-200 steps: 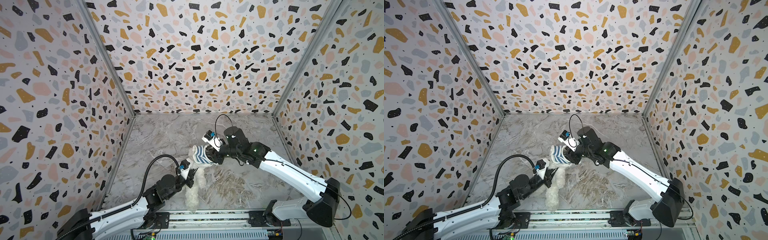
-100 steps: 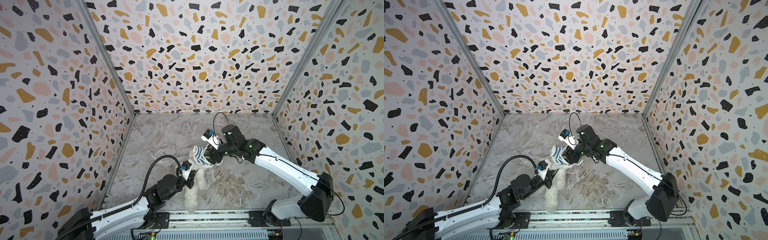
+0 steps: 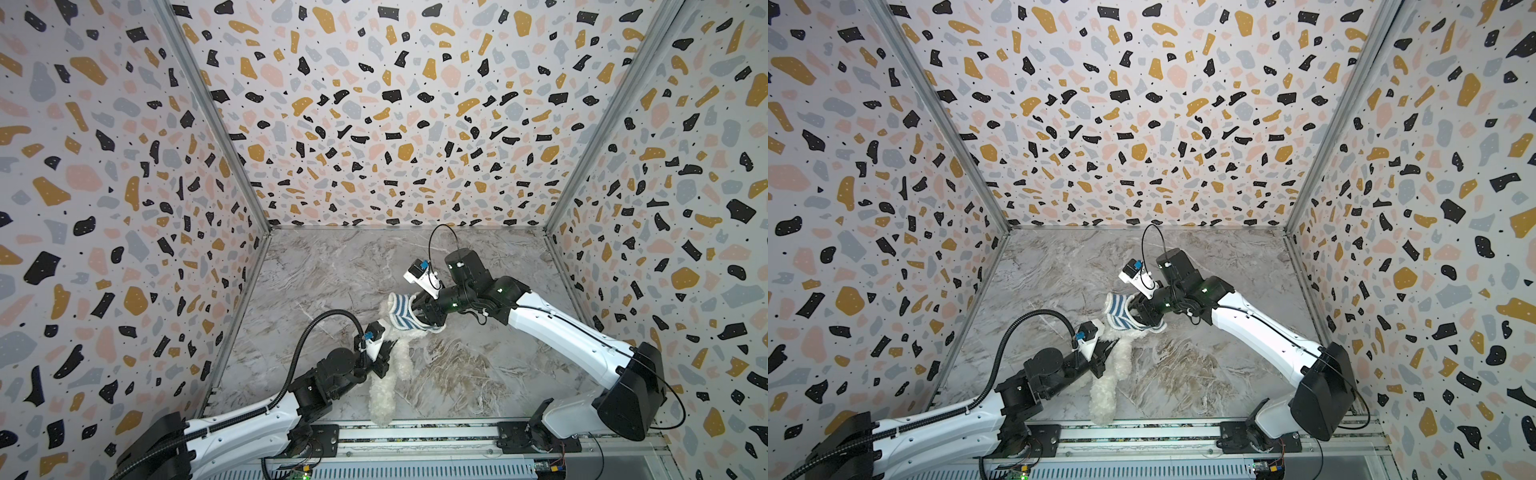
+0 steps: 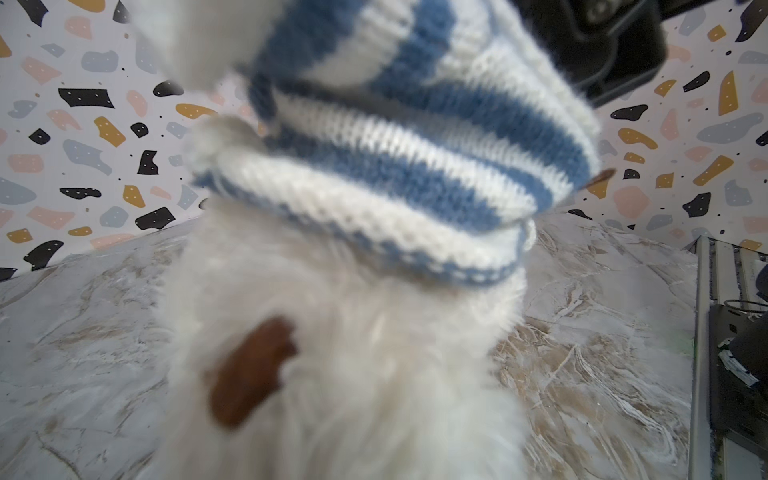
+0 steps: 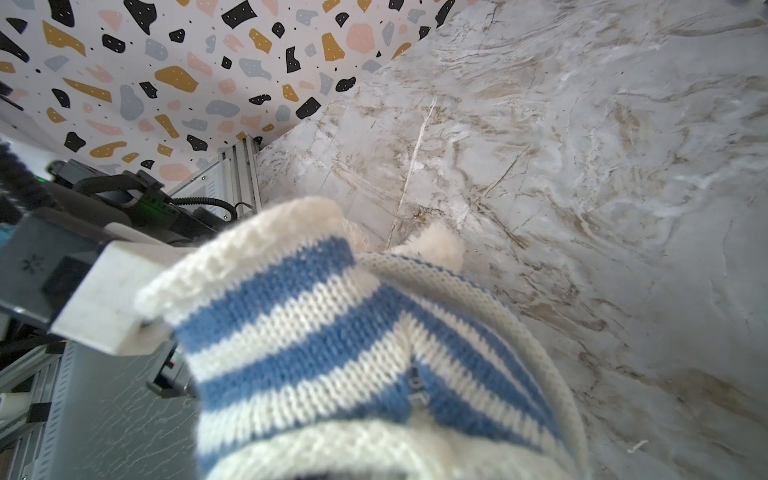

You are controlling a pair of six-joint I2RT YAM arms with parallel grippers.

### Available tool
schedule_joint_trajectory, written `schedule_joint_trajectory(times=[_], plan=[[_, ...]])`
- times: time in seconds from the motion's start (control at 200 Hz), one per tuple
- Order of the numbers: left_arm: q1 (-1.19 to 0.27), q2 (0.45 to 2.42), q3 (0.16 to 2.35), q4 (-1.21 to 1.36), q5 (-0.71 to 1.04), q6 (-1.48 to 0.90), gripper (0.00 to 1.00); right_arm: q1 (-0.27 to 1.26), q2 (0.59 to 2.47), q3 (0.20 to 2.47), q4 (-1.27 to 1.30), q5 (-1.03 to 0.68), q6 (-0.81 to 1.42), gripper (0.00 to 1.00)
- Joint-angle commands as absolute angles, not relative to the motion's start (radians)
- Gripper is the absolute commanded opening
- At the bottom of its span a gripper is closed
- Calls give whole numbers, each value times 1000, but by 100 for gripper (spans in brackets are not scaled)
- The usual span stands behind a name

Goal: Dress the teddy bear

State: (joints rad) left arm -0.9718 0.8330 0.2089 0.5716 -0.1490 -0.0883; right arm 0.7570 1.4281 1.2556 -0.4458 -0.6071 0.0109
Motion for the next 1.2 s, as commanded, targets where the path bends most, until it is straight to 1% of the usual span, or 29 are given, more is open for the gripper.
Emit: schedule_joint_trajectory(times=[0.0,0.1,0.215,0.28,0.37,0.671,0.736,0.836,0.916,0.961,0.991,1.031,1.091,1.151,1.196], plan=[[-978,833,241,686,-160,-68,0,761,1424,1243,-466,-646,-9,35],[-978,834,243,691,-167,-66,0,764,1428,1233,-462,-645,-12,35],[-977,839,244,693,-179,-66,0,767,1438,1229,-457,-649,-14,39],[-978,841,244,693,-190,-67,0,770,1440,1227,-453,-649,-15,38],[-978,844,242,693,-214,-66,0,775,1439,1224,-452,-643,-18,31],[-978,871,262,689,-262,-63,0,781,1416,1224,-452,-626,-21,0],[-978,885,272,680,-266,-67,0,781,1405,1221,-445,-621,-20,0],[-977,907,285,667,-263,-91,18,777,1380,1198,-414,-607,-14,0],[-978,917,293,643,-275,-118,25,751,1353,1168,-371,-599,7,0],[-977,919,292,634,-279,-138,31,729,1333,1147,-345,-600,22,0],[-978,918,289,631,-277,-151,36,714,1318,1134,-325,-595,32,0],[-977,913,287,626,-271,-171,47,700,1300,1120,-307,-579,36,0],[-977,906,282,626,-255,-198,61,687,1275,1107,-290,-551,37,0],[-978,902,282,615,-237,-215,70,678,1253,1098,-278,-521,34,0],[-978,898,287,596,-222,-226,75,675,1240,1095,-272,-487,27,0]])
